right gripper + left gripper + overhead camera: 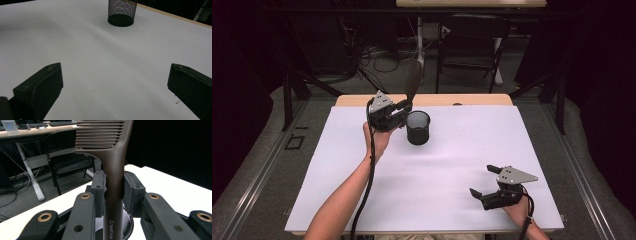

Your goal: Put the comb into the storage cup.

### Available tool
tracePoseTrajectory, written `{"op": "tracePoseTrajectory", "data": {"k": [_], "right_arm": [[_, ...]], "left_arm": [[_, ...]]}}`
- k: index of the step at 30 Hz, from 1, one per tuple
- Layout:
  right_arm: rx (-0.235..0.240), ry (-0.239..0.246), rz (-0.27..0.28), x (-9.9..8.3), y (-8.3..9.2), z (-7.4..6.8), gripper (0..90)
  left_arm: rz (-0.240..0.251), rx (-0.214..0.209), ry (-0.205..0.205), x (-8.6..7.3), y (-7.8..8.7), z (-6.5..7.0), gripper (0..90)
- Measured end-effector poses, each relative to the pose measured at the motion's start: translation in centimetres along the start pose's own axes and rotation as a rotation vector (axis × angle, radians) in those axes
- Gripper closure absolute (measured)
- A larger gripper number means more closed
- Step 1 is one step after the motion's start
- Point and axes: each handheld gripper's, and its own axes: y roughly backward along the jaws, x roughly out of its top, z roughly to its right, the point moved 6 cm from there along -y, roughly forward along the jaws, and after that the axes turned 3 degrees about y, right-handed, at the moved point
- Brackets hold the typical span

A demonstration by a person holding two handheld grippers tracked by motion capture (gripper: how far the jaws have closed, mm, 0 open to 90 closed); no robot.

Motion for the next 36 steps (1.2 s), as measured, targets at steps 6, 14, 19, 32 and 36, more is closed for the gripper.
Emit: {"op": "tracePoseTrajectory", "data": {"k": [6, 14, 19, 32, 36], "right_arm": [[-0.003, 0.003, -0.004, 0.0, 0.0, 0.0, 0.0], [0.002, 0.002, -0.003, 0.0, 0.0, 0.0, 0.0], [0.003, 0.001, -0.001, 0.0, 0.0, -0.1, 0.0], [0.015, -0.002, -0.014, -0.1, -0.1, -0.1, 0.0], [0.015, -0.002, -0.012, -0.1, -0.1, -0.1, 0.0]], "left_arm": [[0.007, -0.001, 0.002, 0.2, -0.2, 0.1, 72.5], [0.023, 0.006, 0.011, 0.5, -0.7, -0.2, 72.6], [0.033, 0.006, 0.016, 0.6, -0.8, -0.2, 72.6], [0.061, 0.009, 0.046, 0.8, -1.2, -0.8, 72.6], [0.068, 0.011, 0.046, 0.9, -1.2, -0.7, 72.6]]}}
